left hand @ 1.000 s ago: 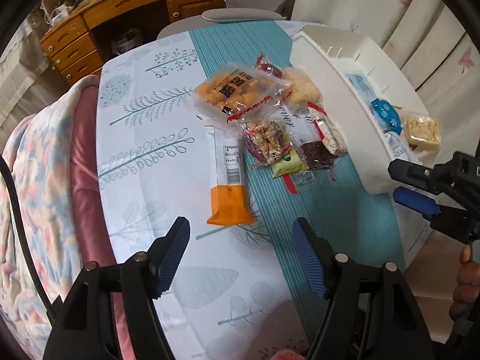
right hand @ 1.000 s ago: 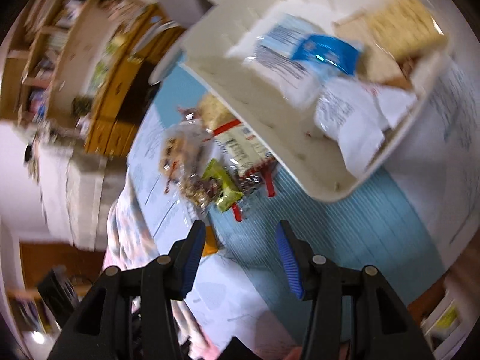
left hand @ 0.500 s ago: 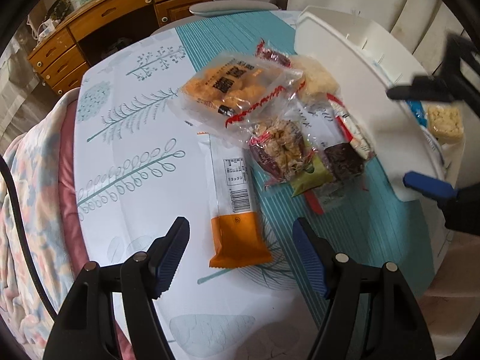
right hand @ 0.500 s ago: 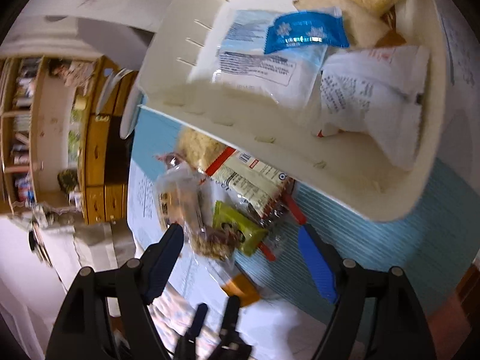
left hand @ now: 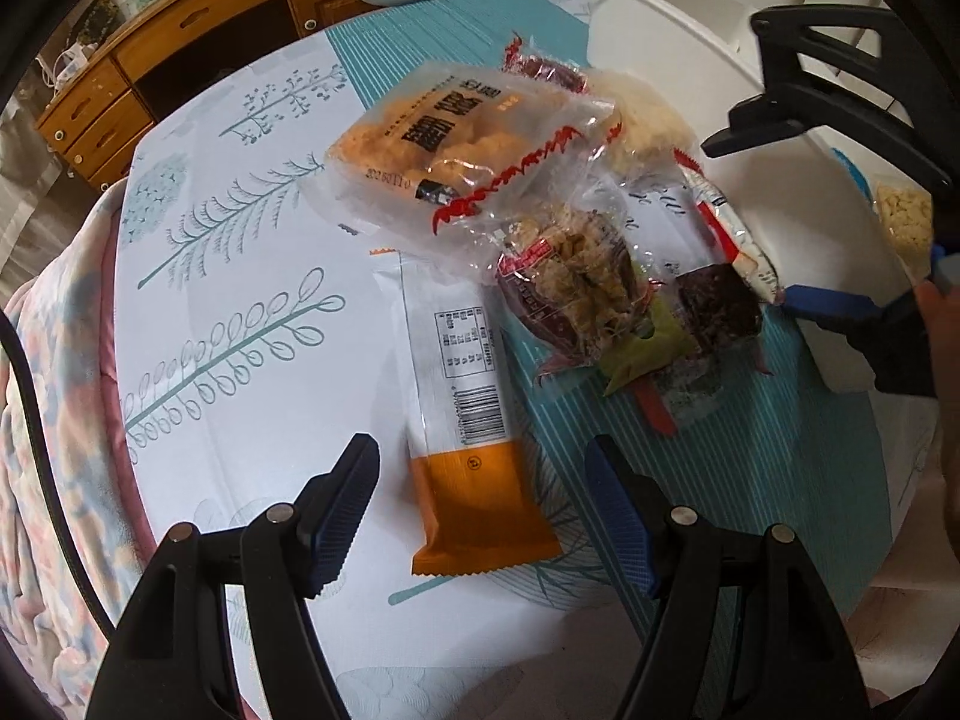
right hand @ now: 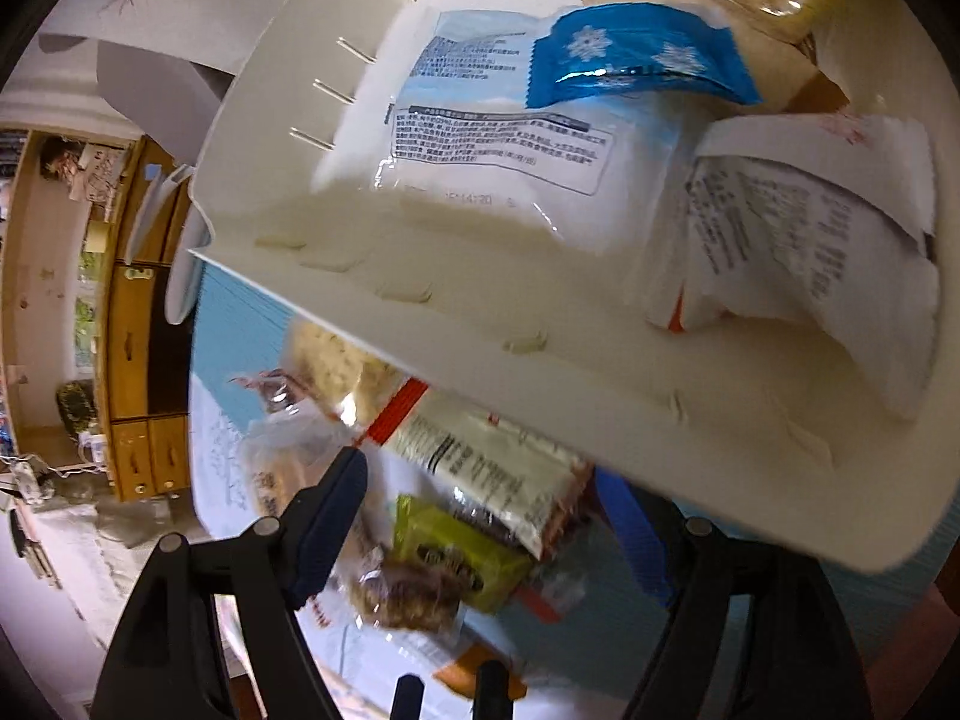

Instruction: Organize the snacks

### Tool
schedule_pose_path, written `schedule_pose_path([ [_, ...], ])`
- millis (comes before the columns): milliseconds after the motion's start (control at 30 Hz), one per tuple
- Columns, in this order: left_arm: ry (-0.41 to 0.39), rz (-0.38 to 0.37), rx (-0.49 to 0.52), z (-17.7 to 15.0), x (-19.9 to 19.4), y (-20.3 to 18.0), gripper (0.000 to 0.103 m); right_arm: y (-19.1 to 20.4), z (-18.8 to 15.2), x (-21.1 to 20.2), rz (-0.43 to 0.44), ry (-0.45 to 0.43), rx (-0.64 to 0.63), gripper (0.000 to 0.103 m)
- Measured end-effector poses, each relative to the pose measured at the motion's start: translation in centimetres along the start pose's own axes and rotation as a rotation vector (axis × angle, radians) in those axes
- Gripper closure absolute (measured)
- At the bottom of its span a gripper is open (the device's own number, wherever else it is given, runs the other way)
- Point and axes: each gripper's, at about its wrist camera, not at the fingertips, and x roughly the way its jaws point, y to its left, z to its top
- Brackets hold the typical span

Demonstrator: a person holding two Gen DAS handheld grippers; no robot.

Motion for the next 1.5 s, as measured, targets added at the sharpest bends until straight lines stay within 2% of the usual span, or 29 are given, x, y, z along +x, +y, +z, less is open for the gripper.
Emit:
schedule_pose_path([
  [167,0.036,0.018,-0.012,0.6,1.2,0.2,0.033,0.6,0.4,1.6,-0.061,0.028,-0.009,0.024],
  [267,0.052,0.022,-0.029,0.9,1.7,0.4,0.042,0.8,0.8,2.3,-0.08,0.031,-0.018,0.024],
  [467,0.059,0.034,-0.035,1.2,1.9,0.4,0.048,1.8,0.8,2.9,-0.122,0.02,-0.061,0.023],
  [567,0.074,0.035,-0.046,1.6,2.1,0.7,0.053,2.1,0.6,3.1,-0.142,0.022,-0.072,0.026],
  [600,0.074,0.037,-0.048,1.9,2.0,0.8,0.061,2.2,0.6,3.1,-0.147,0.022,-0.075,0.028],
  [633,0.073,0.038,-0.048,2.1,2.0,0.8,0.063,2.2,0.6,3.1,-0.156,0.02,-0.082,0.03],
  [667,0.075,0.04,-0.047,2.2,2.1,0.8,0.064,2.2,0.5,3.1,-0.163,0.019,-0.088,0.034],
  [700,0.075,0.039,-0.049,2.3,2.1,0.8,0.064,2.2,0.4,3.1,-0.184,0.018,-0.1,0.043],
  [833,0.081,0.033,-0.062,2.2,1.9,0.9,0.066,2.1,0.3,3.0,-0.164,0.029,-0.12,0.046],
  [900,0.089,0.028,-0.074,2.0,1.9,1.1,0.066,1.7,0.4,2.9,-0.142,0.044,-0.117,0.053],
  [967,0.097,0.023,-0.086,1.2,1.7,1.3,0.067,0.9,0.5,2.5,-0.126,0.062,-0.107,0.055],
  [1233,0.126,0.013,-0.136,-1.8,0.7,2.9,0.069,-1.0,-0.2,1.4,-0.095,0.121,-0.062,0.056],
  [1500,0.054,0.036,-0.147,-3.9,-2.9,4.1,0.069,-1.5,-2.3,-0.5,-0.072,0.177,-0.061,0.056],
])
